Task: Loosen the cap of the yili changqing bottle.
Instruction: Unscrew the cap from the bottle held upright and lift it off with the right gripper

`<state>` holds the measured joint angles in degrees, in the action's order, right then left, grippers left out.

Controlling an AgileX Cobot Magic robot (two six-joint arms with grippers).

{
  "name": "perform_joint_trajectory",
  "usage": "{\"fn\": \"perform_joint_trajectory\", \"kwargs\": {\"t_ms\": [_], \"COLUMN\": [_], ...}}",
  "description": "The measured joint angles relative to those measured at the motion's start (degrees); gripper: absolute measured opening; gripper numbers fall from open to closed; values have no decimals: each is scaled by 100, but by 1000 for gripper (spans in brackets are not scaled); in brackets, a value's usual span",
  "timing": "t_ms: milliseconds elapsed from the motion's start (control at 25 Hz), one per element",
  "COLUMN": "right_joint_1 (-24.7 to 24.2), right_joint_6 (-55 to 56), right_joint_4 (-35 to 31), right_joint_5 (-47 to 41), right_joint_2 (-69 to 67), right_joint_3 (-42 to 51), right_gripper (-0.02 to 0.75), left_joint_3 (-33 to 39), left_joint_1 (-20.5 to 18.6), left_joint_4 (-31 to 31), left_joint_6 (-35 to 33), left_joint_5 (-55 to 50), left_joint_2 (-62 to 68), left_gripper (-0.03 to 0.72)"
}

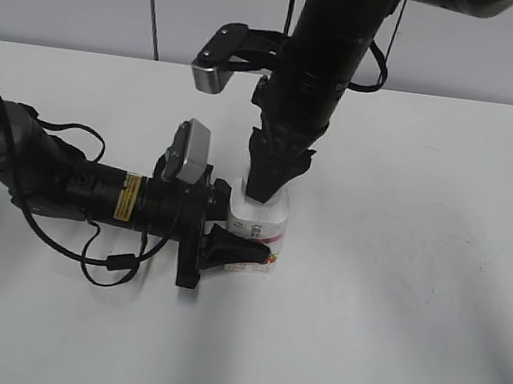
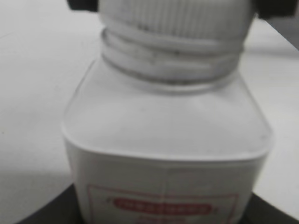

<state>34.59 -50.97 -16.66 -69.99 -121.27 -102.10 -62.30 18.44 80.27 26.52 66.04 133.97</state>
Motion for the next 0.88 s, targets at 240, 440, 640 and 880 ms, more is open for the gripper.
{"fn": "perform_joint_trajectory", "kwargs": {"t_ms": [240, 440, 640, 880], "right_joint_1": [0, 0, 0, 7], "right_joint_6": [-900, -1106, -1294, -1998], "right_joint_4": [20, 31, 31, 33], "right_joint_5": [-22, -35, -39, -51], "right_joint_2": [0, 0, 0, 0], "right_joint_3": [-5, -5, -5, -5], "right_gripper": [389, 388, 388, 388], "left_joint_3": [-10, -17, -17, -17], "left_joint_1": [0, 0, 0, 0], "left_joint_4": [37, 57, 59, 66], "left_joint_6": [0, 0, 0, -16], "left_joint_5": [0, 0, 0, 0], "left_joint_2": [0, 0, 0, 0], "left_gripper": [364, 363, 363, 363]}}
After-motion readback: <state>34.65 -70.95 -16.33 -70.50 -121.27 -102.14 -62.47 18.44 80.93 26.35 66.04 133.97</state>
